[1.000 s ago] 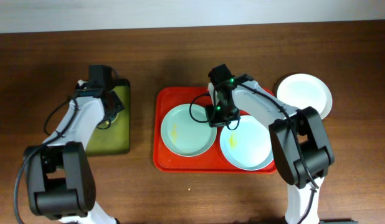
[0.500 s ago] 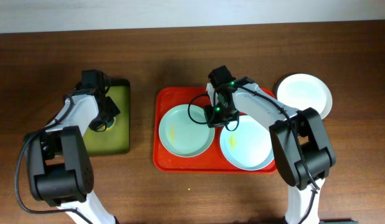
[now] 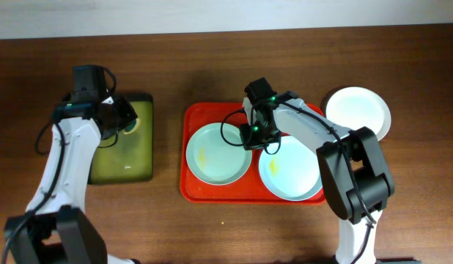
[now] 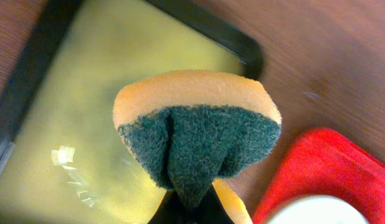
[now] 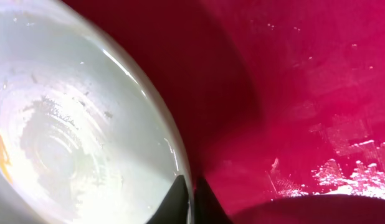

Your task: Clean dirty plates on tray and stack at the side

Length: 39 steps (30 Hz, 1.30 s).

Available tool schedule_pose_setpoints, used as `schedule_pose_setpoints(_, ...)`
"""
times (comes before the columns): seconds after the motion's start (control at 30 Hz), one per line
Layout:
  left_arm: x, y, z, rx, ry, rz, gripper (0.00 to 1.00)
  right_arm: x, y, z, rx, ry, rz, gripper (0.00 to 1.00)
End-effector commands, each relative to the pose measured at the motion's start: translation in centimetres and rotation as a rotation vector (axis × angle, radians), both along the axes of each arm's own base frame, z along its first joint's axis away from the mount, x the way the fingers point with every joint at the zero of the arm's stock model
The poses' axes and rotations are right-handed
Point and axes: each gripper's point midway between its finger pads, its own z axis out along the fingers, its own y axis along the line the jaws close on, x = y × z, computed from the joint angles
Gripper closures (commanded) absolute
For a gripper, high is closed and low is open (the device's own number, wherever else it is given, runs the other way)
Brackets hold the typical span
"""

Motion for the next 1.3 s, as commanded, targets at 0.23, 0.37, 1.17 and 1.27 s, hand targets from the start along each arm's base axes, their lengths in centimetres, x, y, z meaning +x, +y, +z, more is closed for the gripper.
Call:
schedule_pose_setpoints(0.23, -4.2, -12.1, -3.7, -0.125, 0.148, -0.325, 1.00, -2.2, -0.5, -3.0, -0.059, 0.083, 0.004, 0.96)
schedule_pose_setpoints(0.37, -5.2, -15.1, -5.3, -0.102, 0.168, -0.410, 1.00, -2.2, -0.5, -3.0, -0.059, 0.083, 0.005, 0.96)
schedule_pose_setpoints(1.17, -6.4, -14.7, -13.0, 0.309, 0.303, -0.402, 1.00, -2.0, -0.6, -3.1, -0.063, 0.074, 0.004, 0.96)
schedule_pose_setpoints(1.27, -5.7, -11.7, -12.4, 0.392, 0.309, -0.337, 1.00, -2.0, -0.6, -3.1, -0.063, 0.074, 0.004, 0.96)
